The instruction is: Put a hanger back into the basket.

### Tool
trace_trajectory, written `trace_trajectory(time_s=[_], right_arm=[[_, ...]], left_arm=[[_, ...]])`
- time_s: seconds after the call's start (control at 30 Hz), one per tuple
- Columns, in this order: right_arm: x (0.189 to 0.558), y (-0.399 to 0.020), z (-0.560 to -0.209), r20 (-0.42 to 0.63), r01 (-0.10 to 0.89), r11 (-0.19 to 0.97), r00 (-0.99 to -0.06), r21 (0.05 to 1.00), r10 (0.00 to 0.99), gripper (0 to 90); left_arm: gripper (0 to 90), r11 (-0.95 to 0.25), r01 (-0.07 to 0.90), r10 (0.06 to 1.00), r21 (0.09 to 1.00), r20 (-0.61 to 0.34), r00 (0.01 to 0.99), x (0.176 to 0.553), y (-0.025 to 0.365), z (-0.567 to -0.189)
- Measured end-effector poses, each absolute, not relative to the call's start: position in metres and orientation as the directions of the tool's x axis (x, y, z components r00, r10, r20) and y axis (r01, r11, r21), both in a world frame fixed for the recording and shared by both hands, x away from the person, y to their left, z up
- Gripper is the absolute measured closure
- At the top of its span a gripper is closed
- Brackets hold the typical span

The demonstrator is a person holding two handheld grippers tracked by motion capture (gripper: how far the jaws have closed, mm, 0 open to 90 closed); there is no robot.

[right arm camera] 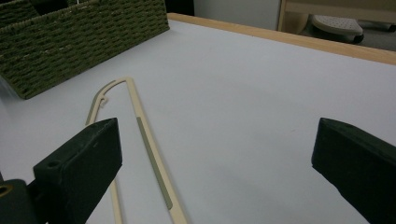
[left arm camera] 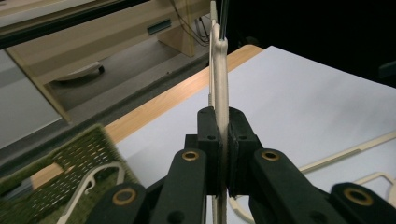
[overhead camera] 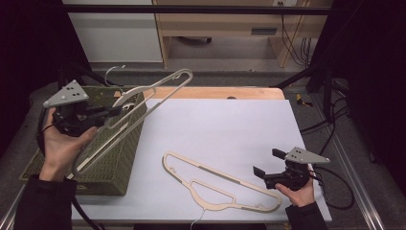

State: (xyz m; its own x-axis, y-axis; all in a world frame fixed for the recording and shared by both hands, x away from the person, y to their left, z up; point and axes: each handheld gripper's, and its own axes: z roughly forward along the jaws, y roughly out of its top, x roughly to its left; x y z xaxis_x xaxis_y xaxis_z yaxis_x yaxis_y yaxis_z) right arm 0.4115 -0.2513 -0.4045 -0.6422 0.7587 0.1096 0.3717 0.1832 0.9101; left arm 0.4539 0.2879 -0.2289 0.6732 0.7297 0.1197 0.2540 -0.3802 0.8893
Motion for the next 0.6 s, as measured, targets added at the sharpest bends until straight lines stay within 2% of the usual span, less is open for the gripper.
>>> trace_trajectory(time_s=[0.3,0.6], right_arm=[[0.412,-0.25,-0.406,0.104,0.374,0.19,-0.64,0.908,0.761,2.1],[0.413,-0.249,-0.406,0.103,0.372,0.192,-0.643,0.908,0.759,2.1]], left_arm=[[85.9,-0.379,0.269,0.748,0.885,0.122,0.652,0.466,0.335,-0.234],[85.9,-0.377,0.306,0.773,0.874,0.115,0.624,0.481,0.372,-0.255]])
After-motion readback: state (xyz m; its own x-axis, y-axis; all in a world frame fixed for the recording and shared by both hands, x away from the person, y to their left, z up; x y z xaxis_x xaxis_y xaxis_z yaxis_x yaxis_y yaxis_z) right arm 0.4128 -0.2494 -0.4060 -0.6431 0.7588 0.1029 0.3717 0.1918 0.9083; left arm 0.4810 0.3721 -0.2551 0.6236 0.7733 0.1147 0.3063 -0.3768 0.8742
